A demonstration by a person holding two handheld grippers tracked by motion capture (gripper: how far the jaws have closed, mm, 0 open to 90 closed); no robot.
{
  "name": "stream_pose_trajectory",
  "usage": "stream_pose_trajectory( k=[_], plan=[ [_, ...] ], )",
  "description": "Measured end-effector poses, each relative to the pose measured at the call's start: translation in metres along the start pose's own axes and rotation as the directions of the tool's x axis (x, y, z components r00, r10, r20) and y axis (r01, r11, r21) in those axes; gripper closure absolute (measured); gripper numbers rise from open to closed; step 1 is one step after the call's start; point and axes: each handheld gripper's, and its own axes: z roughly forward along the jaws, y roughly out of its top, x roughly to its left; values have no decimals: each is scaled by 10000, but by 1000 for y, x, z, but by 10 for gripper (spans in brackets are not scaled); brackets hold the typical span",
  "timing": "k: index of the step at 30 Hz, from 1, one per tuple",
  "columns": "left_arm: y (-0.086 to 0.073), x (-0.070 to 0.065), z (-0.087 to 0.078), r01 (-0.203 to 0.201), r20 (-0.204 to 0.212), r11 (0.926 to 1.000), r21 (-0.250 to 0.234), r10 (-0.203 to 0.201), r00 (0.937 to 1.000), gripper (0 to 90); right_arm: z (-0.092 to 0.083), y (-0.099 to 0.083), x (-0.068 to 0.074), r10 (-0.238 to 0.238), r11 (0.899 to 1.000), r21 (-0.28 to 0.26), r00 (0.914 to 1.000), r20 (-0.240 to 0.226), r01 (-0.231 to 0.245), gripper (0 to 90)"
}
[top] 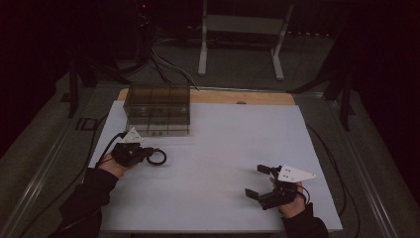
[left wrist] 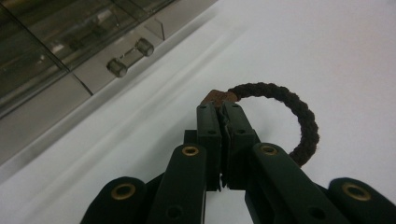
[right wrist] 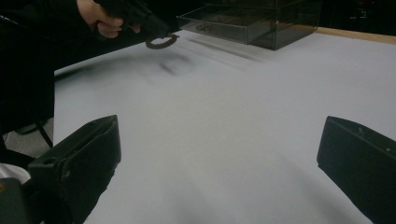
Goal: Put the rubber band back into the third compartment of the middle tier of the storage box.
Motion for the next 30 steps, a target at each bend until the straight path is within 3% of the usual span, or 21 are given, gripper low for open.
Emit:
stream_pose_trajectory(
  k=[30],
  plan=[
    [41,3,-12,-216,188,9997,-143,219,9996,887,-1,0,0,-30,10000,-20,10000,-4,30,0]
  ],
)
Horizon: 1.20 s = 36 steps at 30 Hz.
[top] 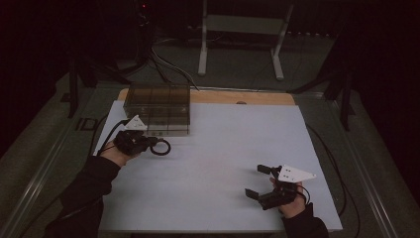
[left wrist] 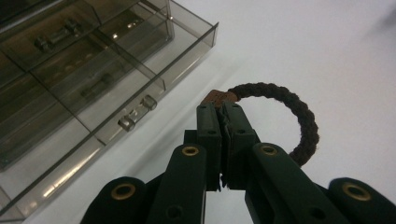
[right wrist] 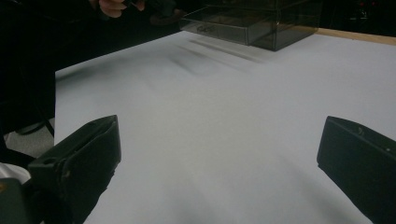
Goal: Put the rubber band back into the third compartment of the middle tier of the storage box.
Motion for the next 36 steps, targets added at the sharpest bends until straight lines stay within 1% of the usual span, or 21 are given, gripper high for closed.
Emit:
stream_pose_trajectory(
  k=[9,16,28,31,36],
  plan=[
    [12,3,-2,-24,64,10000,-95,25,10000,888,0,0,0,11,10000,7,10000,-7,-11,0],
    [21,6,-2,62,122,9998,-208,-59,9999,888,0,0,0,-18,10000,1,10000,-3,18,0],
    [34,13,-2,153,63,9992,-360,-151,9999,887,0,0,0,2,10000,-2,10000,-14,-2,0],
    [36,14,-1,178,108,9990,-407,-174,9998,887,0,0,0,-24,10000,-4,10000,-12,24,0],
    [44,15,1,193,89,9989,-431,-190,9998,887,0,0,0,-26,10000,2,10000,-20,26,0]
  ],
)
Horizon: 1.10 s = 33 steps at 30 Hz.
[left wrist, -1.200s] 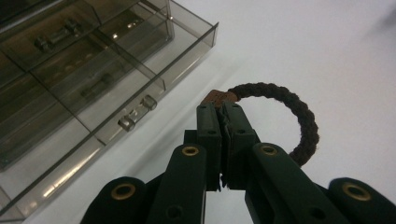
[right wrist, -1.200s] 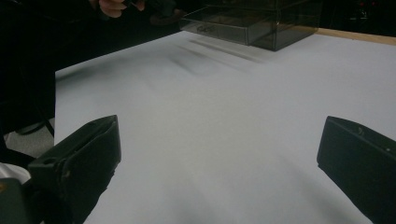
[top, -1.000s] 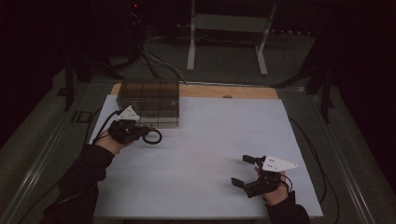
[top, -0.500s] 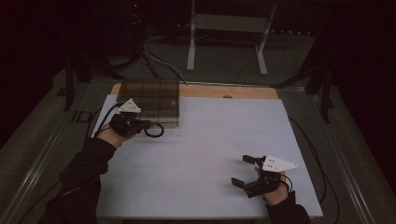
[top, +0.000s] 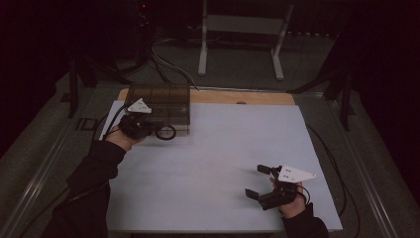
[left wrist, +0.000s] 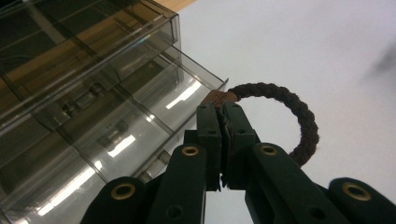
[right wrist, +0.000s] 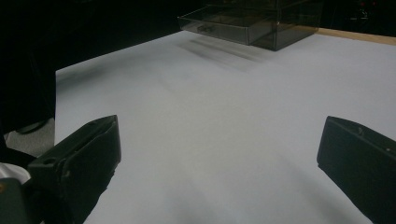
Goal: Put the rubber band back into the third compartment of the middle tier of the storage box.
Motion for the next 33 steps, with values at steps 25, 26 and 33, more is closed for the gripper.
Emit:
stream_pose_trajectory(
  k=[25,26,33],
  plan=[
    [21,12,20,470,-133,9985,-285,-474,9988,886,0,0,0,20,10000,-8,10000,-38,-20,0],
    [21,13,21,541,-164,9981,-294,-546,9984,887,0,0,0,17,10000,-15,10000,-36,-17,0],
    [20,20,33,877,-287,9956,-341,-886,9956,886,-1,0,0,26,10000,-15,10000,-44,-27,0]
  ],
)
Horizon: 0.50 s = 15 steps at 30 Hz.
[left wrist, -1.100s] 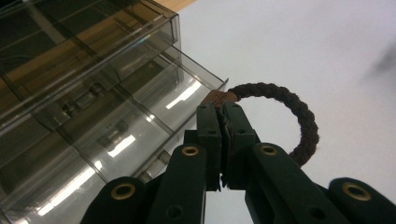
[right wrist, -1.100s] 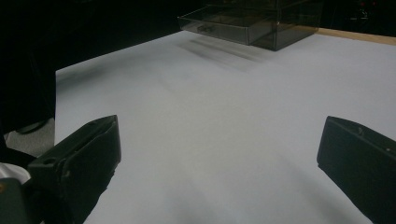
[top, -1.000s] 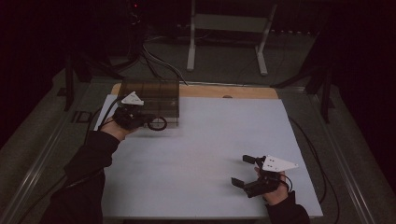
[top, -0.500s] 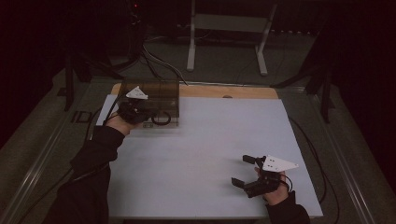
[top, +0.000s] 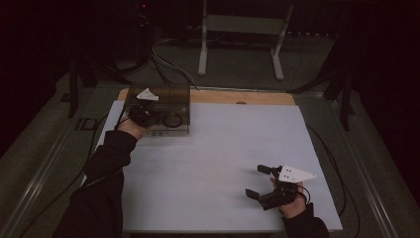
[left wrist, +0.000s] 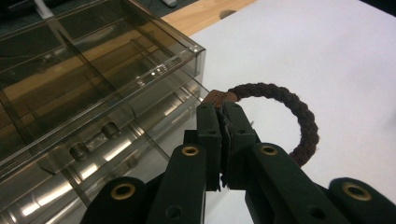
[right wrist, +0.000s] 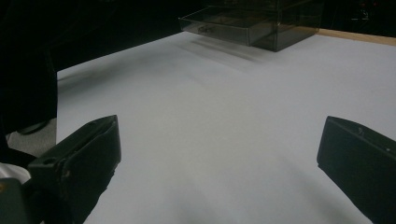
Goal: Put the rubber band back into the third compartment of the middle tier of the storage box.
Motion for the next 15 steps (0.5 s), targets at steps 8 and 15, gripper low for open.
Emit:
stream_pose_trajectory(
  k=[8,15],
  plan=[
    [-4,5,14,319,-275,9995,-78,-321,9991,885,0,0,0,19,10000,-5,10000,-22,-19,0],
    [-8,10,26,570,-355,9983,-151,-575,9977,885,0,0,0,9,10000,-3,10000,-26,-9,0]
  ],
)
